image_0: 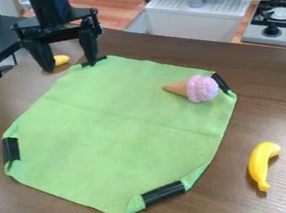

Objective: Put the ice cream to the top right of the table

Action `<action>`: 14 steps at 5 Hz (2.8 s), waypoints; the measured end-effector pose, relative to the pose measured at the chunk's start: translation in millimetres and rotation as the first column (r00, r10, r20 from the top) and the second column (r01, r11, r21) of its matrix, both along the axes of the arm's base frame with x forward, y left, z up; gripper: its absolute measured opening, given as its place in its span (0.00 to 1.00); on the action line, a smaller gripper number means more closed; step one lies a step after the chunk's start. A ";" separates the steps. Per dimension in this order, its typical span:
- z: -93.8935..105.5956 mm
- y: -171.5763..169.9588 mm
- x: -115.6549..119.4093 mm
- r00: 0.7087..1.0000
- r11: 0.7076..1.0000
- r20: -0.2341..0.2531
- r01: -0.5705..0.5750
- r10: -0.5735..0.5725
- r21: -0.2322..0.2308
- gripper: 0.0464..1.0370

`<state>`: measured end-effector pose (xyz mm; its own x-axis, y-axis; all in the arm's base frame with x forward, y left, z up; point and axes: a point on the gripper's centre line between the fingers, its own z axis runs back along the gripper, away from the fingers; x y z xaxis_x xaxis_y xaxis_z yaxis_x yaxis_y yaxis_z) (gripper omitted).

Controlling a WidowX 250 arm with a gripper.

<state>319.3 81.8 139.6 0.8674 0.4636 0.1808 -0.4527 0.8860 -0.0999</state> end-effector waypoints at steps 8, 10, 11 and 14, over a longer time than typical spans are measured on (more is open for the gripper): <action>-46.4 -133.3 95.5 0.761 0.763 0.095 -0.623 0.642 -0.171 0.96; -69.7 -133.9 100.6 0.711 0.720 0.109 -0.687 0.694 -0.101 0.96; -78.1 -133.9 100.2 0.678 0.684 0.091 -0.724 0.729 -0.089 0.96; -79.0 -147.6 98.4 0.693 0.697 0.080 -0.708 0.717 -0.118 0.72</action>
<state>417.6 -65.8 60.5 0.2473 0.9493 0.1941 -0.9264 0.2903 -0.2398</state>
